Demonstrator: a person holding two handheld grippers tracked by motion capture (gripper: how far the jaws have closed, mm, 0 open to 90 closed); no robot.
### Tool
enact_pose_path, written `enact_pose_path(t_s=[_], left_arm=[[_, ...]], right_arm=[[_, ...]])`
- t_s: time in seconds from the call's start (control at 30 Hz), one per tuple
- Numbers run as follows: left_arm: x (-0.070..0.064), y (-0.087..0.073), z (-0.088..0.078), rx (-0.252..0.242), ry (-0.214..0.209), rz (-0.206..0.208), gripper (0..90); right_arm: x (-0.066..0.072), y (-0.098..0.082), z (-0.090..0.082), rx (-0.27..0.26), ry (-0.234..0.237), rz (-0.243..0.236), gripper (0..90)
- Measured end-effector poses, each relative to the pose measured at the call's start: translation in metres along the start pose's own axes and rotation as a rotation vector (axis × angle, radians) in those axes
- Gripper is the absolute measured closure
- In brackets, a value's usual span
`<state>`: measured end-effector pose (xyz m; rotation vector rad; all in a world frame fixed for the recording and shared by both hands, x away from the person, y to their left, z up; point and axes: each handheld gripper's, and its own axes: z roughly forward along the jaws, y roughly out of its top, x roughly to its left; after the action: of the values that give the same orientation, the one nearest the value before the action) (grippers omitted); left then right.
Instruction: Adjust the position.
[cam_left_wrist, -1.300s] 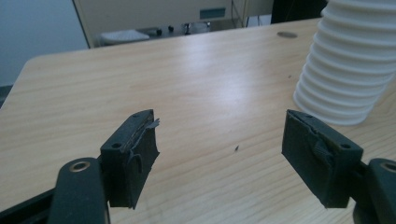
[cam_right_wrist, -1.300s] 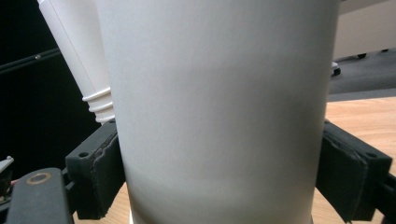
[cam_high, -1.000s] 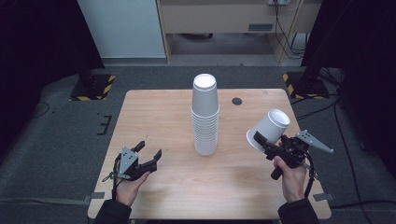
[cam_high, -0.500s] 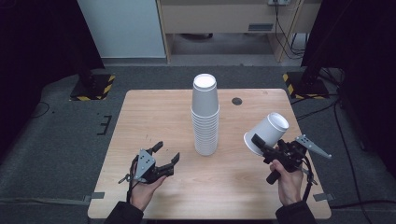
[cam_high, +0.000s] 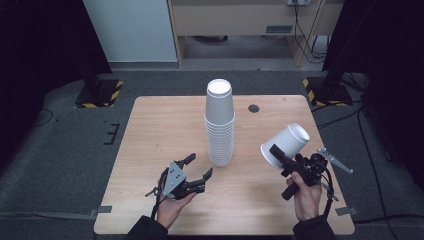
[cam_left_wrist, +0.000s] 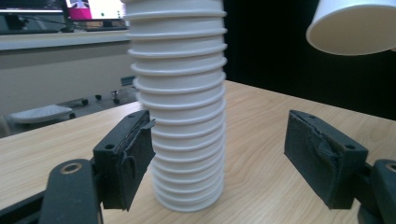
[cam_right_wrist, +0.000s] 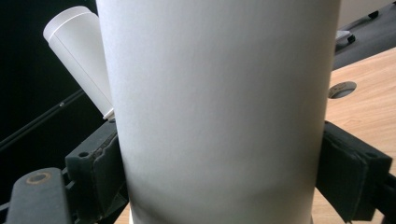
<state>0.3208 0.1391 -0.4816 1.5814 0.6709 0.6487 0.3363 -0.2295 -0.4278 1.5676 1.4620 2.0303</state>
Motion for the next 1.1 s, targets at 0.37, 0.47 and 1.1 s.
enact_pose_path(t_s=[0.37,0.47,1.1], left_arm=[[-0.018,0.003,0.021,-0.015,-0.055,0.001,24.6],[-0.021,0.005,0.026,-0.027,-0.065,-0.004,25.8],[-0.038,0.01,0.056,-0.071,-0.105,-0.001,29.9]], right_arm=[[0.001,-0.006,0.002,0.002,0.002,0.041,13.8],[0.0,-0.008,0.002,0.005,0.003,0.056,13.8],[0.002,-0.015,0.006,0.024,0.017,0.109,13.8]])
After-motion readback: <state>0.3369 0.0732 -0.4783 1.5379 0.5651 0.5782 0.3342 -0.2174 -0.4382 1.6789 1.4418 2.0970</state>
